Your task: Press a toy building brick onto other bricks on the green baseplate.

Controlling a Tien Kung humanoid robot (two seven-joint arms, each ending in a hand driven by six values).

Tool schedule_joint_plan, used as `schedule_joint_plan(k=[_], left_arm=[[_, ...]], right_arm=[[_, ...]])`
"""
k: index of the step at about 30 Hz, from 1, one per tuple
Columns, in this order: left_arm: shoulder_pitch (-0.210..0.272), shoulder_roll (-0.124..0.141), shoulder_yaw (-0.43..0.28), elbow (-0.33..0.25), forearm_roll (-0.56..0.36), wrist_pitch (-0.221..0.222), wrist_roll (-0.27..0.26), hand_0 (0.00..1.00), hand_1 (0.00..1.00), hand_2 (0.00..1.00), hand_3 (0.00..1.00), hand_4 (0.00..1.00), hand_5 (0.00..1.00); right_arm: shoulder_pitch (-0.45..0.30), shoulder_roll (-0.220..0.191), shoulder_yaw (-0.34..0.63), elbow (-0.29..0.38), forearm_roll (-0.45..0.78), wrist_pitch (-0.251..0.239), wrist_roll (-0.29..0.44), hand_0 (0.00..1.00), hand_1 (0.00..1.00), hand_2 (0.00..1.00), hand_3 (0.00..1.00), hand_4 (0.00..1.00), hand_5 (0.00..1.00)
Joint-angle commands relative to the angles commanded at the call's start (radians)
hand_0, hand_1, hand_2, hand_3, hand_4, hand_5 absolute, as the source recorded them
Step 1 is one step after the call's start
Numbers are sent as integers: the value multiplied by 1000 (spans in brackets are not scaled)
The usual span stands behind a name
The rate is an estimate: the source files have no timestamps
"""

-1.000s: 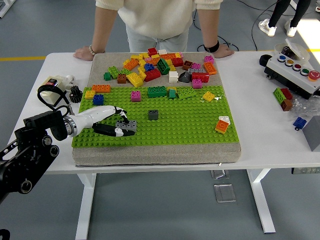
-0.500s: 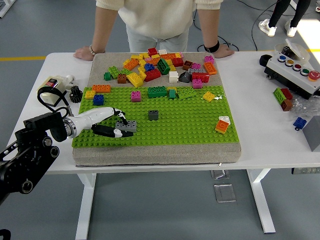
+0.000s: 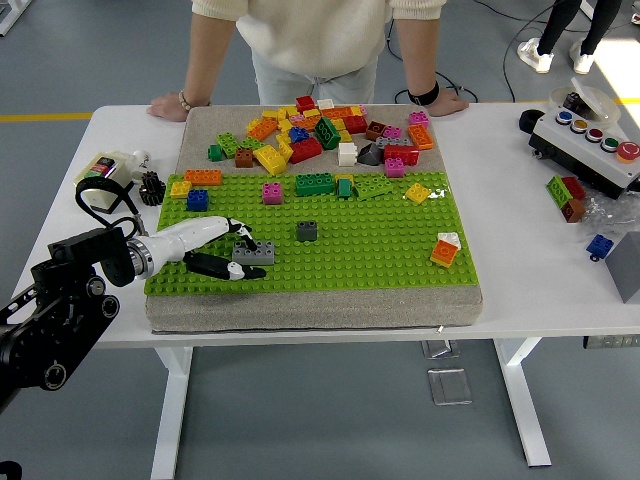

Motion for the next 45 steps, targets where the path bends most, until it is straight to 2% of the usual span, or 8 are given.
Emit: schedule_joint_plan(k=[17,31,45], left_arm=[[-1,-10,9,1,3,4,2,998,949,917,655,998,771],[2,10,-17,-19,18,3,2,998,943,912,649,998,767],[5,5,-9,-15,12,-3,4,998,939,903,648,998,763]], right_arm=[[0,1,-6,0,1,-2,-1,759,687,731,695,976,496],[-1,1,-4,0,0,-2,0,759,687,731,695,975,496],[-1,1,0,0,-2,-2,-1,758,687,732,695,976,496]])
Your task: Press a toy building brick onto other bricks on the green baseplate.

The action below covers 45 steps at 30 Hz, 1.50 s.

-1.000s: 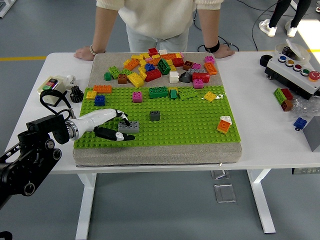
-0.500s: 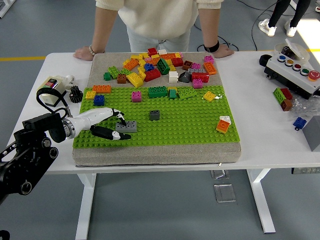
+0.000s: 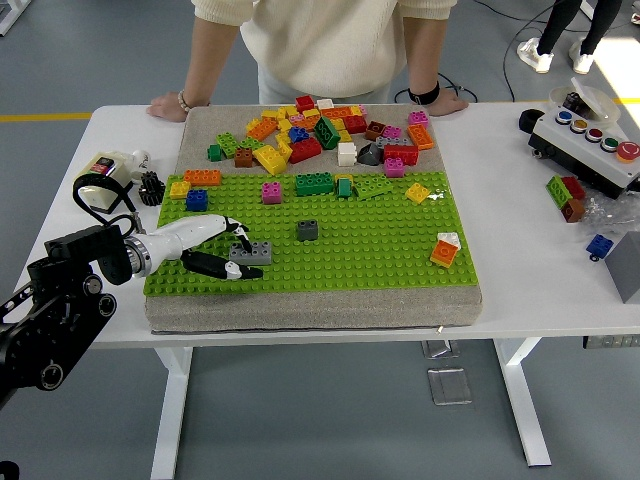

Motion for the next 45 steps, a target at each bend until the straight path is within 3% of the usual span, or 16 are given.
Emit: schedule_joint_plan(k=[36,45], left_arm=[[1,-6,9,7,0,0,2,998,932,897,643,998,751],[0,0,-24,-33,-20,7,-1,998,930,892,642,998,750]], right_arm=[[0,2,0,0,1,-3,0,758,686,732,692,970,492],[-2,1,-1,0,1,-3,-1,758,686,732,692,970,491]])
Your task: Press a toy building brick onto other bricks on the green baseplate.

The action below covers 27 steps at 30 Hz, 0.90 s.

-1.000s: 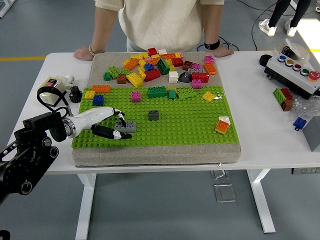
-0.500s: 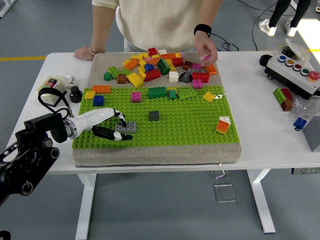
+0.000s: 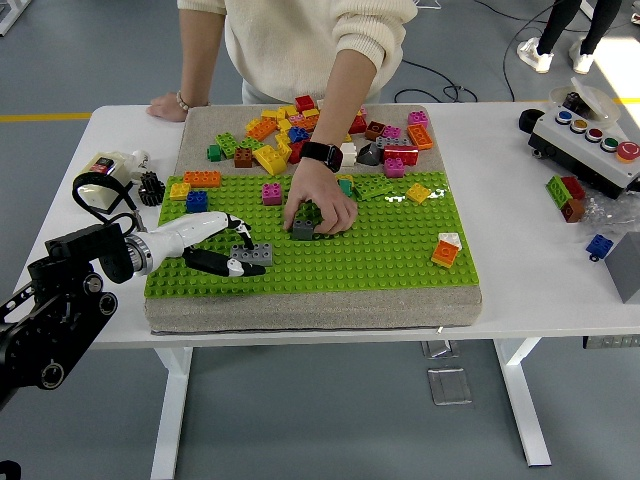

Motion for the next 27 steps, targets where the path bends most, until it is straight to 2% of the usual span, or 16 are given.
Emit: schedule_joint_plan(k=[9,10,15,16,21,22,27], left_arm=[[8,9,-32,-79,-17,5,6,998,925,881,640,998,748],[9,10,-33,-83,-18,6,6,998,882,847,668,998,746],[7,13,-55,-95,-32,44,7,998,882,847,668,998,746],[5,14,-59,-96,-36,57,7,998,812,786,732,998,655],[0,12,-72,-96,-47,77,5,998,812,786,732,998,655],[-1,12,-74,-97,-51,78,5,977,793,781,757,998,590],[-5,12,-86,-98,-65,79,5,977,793,781,757,998,590]], right_arm=[[1,1,-1,0,1,0,1,760,687,733,691,969,490],[2,1,-1,0,1,0,1,759,687,733,692,969,490],[2,-1,-1,0,2,1,2,759,687,733,692,969,490],[2,-1,0,0,2,1,2,759,687,732,691,968,490],[3,-4,2,0,1,2,2,759,687,732,691,968,490],[4,-4,2,0,2,2,2,759,687,733,691,968,489],[4,-3,4,0,3,3,2,759,687,733,691,968,489]])
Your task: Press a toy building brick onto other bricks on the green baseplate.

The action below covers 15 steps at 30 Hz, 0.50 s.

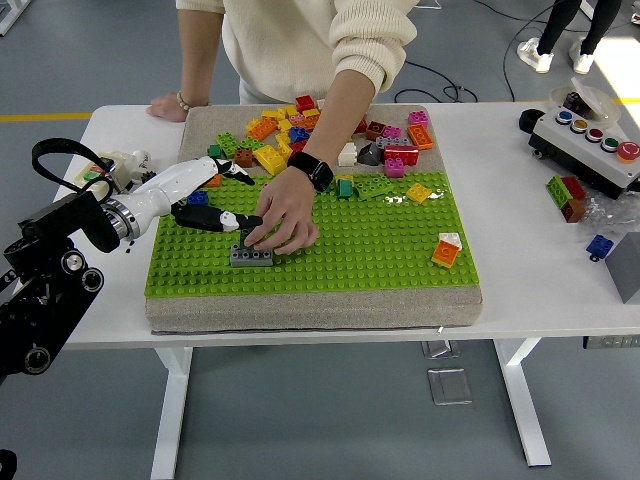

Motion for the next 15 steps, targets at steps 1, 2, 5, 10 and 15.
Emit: schedule_joint_plan(k=[1,2,5,10,15], left_arm=[[-1,0,-3,-1,-1,0,1,975,789,778,763,998,595],[-1,0,-4,-1,-1,1,1,975,789,778,763,998,595],[0,0,-9,-2,-8,0,1,975,789,778,763,998,595],[3,0,-12,-4,-9,-4,3,977,790,779,764,998,598],[6,-3,-15,-5,-3,-4,2,976,789,778,773,998,585]], right_arm=[[0,0,0,0,0,0,0,760,687,732,691,968,489],[0,0,0,0,0,0,0,760,687,732,691,968,489],[1,-1,1,0,1,0,0,760,687,732,691,968,489],[4,-1,1,0,2,-1,1,760,686,732,691,968,489],[6,-2,-1,0,4,-1,1,760,686,732,691,968,489]])
